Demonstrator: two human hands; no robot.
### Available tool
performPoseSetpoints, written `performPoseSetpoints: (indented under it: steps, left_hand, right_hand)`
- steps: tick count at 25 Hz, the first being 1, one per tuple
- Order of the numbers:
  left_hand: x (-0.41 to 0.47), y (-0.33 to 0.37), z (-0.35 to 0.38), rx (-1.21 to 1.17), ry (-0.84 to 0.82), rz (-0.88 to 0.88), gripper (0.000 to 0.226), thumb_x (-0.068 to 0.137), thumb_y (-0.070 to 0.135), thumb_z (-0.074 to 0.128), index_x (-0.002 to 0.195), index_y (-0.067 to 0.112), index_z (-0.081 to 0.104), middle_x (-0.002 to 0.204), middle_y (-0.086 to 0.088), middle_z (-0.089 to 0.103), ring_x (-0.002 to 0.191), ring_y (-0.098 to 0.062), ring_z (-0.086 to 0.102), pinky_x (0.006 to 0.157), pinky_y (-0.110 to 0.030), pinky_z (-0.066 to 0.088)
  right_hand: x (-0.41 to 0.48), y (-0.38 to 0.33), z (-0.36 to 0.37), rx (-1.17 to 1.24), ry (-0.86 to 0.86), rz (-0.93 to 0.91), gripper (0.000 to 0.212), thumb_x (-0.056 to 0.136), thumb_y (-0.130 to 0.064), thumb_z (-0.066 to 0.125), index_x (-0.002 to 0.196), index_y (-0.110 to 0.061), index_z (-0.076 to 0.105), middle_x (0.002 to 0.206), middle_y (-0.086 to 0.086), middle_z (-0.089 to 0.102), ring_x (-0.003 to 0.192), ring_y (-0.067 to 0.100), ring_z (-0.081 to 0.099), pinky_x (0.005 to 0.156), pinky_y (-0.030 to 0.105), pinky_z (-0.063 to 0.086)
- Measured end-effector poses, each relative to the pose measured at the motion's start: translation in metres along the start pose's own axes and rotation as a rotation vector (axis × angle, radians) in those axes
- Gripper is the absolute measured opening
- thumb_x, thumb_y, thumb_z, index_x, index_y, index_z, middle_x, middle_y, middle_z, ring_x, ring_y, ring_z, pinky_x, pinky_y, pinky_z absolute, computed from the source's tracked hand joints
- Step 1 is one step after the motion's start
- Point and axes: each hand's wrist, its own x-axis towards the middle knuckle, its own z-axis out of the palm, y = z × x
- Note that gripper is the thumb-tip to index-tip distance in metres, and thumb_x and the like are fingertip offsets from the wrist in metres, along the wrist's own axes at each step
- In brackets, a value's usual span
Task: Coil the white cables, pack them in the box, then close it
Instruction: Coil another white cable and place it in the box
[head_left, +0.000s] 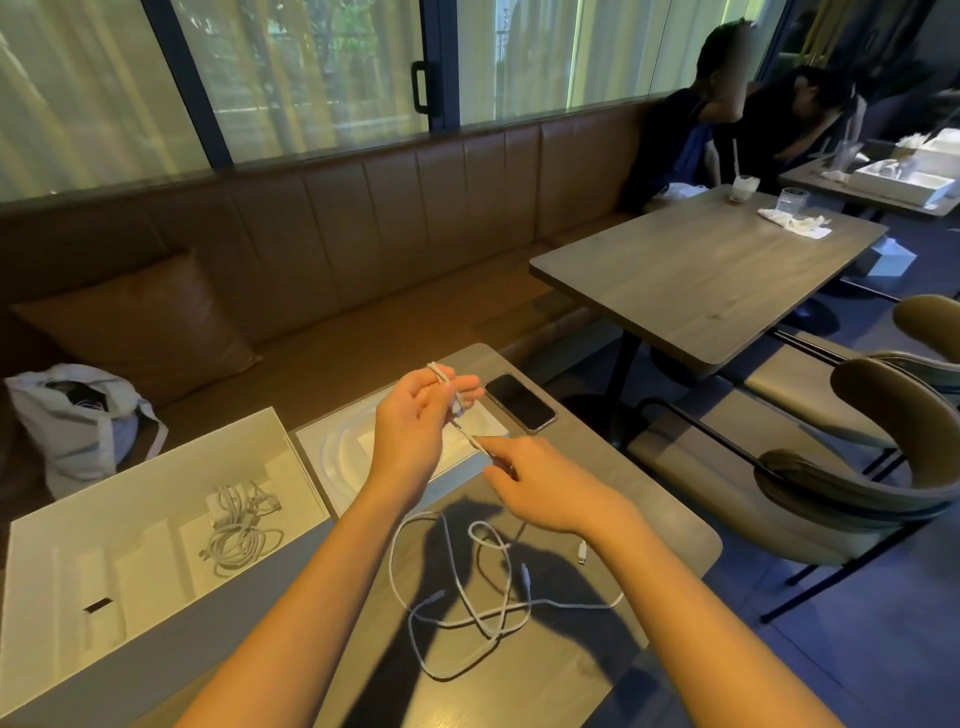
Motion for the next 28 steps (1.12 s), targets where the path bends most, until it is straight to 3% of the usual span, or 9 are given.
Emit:
performPoseSetpoints:
  steps: [4,7,10,14,17,20,22,24,28]
  left_hand:
    - [-0.005,-0.015,-0.007,0.58,-0.351,0.26,0.016,0.096,0.02,0.045,0.097,0.016,0.061,0.09,-0.002,0.067,0.084,-0.014,0.064,0.076,-0.02,0.052]
    - [-0.006,-0.004,-0.015,0.442,-0.652,0.055,0.021,0.097,0.02,0.044,0.093,0.02,0.065,0.079,0.003,0.065,0.076,-0.009,0.063,0.072,-0.018,0.05]
    - [-0.008,0.007,-0.026,0.167,-0.796,-0.213,0.026,0.096,0.021,0.045,0.107,0.011,0.065,0.08,-0.003,0.066,0.076,-0.011,0.063,0.076,-0.02,0.051]
    - [-0.012,0.018,-0.031,-0.294,-0.858,-0.31,0.028,0.09,0.022,0.055,0.107,0.002,0.064,0.076,-0.007,0.06,0.07,-0.017,0.059,0.073,-0.027,0.053]
    - [-0.017,0.031,-0.023,-0.609,-0.878,-0.306,0.019,0.084,0.016,0.062,0.097,0.004,0.067,0.071,-0.004,0.061,0.065,-0.013,0.06,0.069,-0.026,0.055]
    - [-0.01,0.035,-0.005,-0.911,-0.459,-0.331,0.015,0.091,0.01,0.051,0.094,0.006,0.065,0.082,-0.009,0.062,0.071,-0.014,0.066,0.071,-0.025,0.058]
    - [0.001,0.03,0.005,-0.58,-0.058,-0.182,0.018,0.092,0.011,0.053,0.088,0.014,0.07,0.1,-0.009,0.066,0.088,-0.016,0.068,0.08,-0.028,0.058]
    - [0.007,0.016,0.008,-0.033,0.107,0.018,0.018,0.09,0.013,0.057,0.081,0.017,0.072,0.111,-0.005,0.066,0.101,-0.014,0.063,0.084,-0.028,0.054]
    - [0.002,-0.013,-0.001,0.501,-0.418,0.193,0.02,0.093,0.017,0.052,0.081,0.013,0.067,0.095,-0.003,0.069,0.093,-0.012,0.065,0.08,-0.028,0.055]
  right_hand:
    - [-0.001,-0.012,-0.018,-0.33,0.25,-0.081,0.025,0.094,-0.021,0.051,0.115,-0.023,0.064,0.108,0.002,0.07,0.093,0.017,0.065,0.086,0.038,0.055]
    - [-0.005,-0.011,-0.034,-0.207,0.312,-0.118,0.008,0.087,-0.025,0.063,0.09,-0.019,0.068,0.088,-0.001,0.069,0.08,0.013,0.062,0.078,0.036,0.056]
    - [-0.008,-0.007,-0.045,-0.031,0.365,-0.13,0.015,0.079,-0.03,0.071,0.081,-0.014,0.068,0.074,-0.001,0.065,0.066,0.013,0.057,0.065,0.034,0.055]
    - [0.001,0.005,-0.038,0.186,0.435,-0.177,0.016,0.09,-0.024,0.057,0.091,-0.015,0.07,0.08,0.007,0.068,0.075,0.022,0.062,0.072,0.043,0.056]
    - [0.007,0.004,-0.016,0.304,0.345,-0.134,0.023,0.098,-0.022,0.042,0.1,-0.017,0.064,0.087,0.015,0.066,0.075,0.022,0.06,0.069,0.034,0.052]
    - [0.008,0.006,0.004,0.334,0.123,0.016,0.024,0.1,-0.019,0.036,0.107,-0.008,0.056,0.07,0.002,0.052,0.062,0.01,0.047,0.06,0.024,0.043]
    - [0.006,0.011,0.011,0.249,0.034,0.061,0.027,0.1,-0.02,0.037,0.119,-0.014,0.055,0.078,0.0,0.056,0.064,0.008,0.048,0.061,0.022,0.044]
    - [0.004,0.012,0.008,0.071,0.077,0.058,0.031,0.098,-0.024,0.04,0.126,-0.022,0.055,0.101,0.004,0.064,0.075,0.006,0.054,0.068,0.019,0.046]
    - [-0.01,-0.001,-0.024,-0.198,0.259,-0.01,0.022,0.094,-0.026,0.052,0.109,-0.023,0.067,0.098,-0.001,0.071,0.084,0.011,0.062,0.077,0.033,0.055]
